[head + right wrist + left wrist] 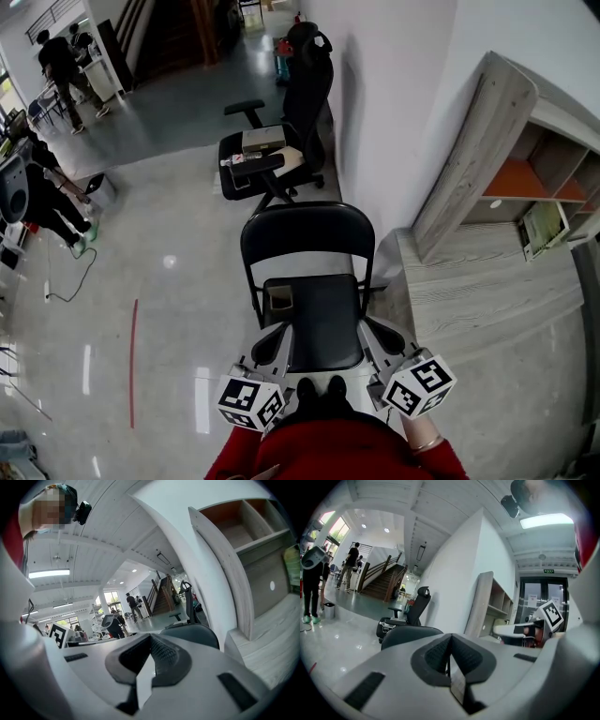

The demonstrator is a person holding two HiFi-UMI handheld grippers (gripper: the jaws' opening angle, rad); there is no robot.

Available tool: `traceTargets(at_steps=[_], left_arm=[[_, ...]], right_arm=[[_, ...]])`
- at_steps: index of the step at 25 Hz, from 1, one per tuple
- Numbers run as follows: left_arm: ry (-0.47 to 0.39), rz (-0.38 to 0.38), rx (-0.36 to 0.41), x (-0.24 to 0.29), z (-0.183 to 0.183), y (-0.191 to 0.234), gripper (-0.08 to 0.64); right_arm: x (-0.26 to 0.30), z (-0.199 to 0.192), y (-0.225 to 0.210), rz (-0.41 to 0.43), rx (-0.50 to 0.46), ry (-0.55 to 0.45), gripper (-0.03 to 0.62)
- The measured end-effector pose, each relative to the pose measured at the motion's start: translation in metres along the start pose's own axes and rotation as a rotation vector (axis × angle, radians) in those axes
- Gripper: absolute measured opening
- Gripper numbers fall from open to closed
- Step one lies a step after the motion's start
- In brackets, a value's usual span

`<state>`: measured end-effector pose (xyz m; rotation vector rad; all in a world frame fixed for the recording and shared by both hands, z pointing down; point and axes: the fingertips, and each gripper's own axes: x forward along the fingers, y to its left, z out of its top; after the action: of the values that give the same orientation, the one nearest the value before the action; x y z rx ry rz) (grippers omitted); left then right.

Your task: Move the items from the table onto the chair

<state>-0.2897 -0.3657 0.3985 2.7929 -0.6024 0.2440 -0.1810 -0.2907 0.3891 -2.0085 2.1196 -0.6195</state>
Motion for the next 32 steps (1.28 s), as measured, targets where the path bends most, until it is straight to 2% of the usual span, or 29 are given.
traceTargets(at_steps=[4, 7, 11, 16, 20, 23, 26, 28, 32], left_arm=[[0.002, -0.007, 0.0, -0.002, -0.001, 0.001, 0.009], [0.009, -0.04, 0.023, -0.002, 0.001, -0.001, 0.009], [-0.024, -0.154, 0.113, -0.003, 0.017, -0.011, 0.009], [-0.051, -0.287, 0.202, 0.026, 0.031, -0.046, 0.009], [-0.044, -0.431, 0.223, 0.046, 0.024, -0.108, 0.009], [0.007, -0.547, 0.263, 0.056, 0.005, -0.165, 0.009], [0.061, -0.647, 0.28, 0.067, -0.019, -0.23, 0.009], [0.087, -0.685, 0.295, 0.077, -0.034, -0.276, 0.009], [0.129, -0.71, 0.318, 0.095, -0.063, -0.364, 0.009]], right_arm=[[-0.001, 0.0, 0.003, -0.003, -0.006, -0.002, 0.012], [-0.002, 0.001, 0.005, -0.026, -0.006, -0.012, 0.012], [-0.009, 0.004, 0.009, -0.083, -0.015, -0.025, 0.012], [-0.045, 0.014, -0.019, -0.231, 0.018, -0.088, 0.012], [-0.107, 0.015, -0.055, -0.389, 0.045, -0.145, 0.012], [-0.164, 0.01, -0.079, -0.509, 0.08, -0.196, 0.012], [-0.229, 0.005, -0.101, -0.59, 0.102, -0.237, 0.012], [-0.274, -0.001, -0.116, -0.624, 0.117, -0.256, 0.012], [-0.363, -0.017, -0.143, -0.679, 0.153, -0.304, 0.012]])
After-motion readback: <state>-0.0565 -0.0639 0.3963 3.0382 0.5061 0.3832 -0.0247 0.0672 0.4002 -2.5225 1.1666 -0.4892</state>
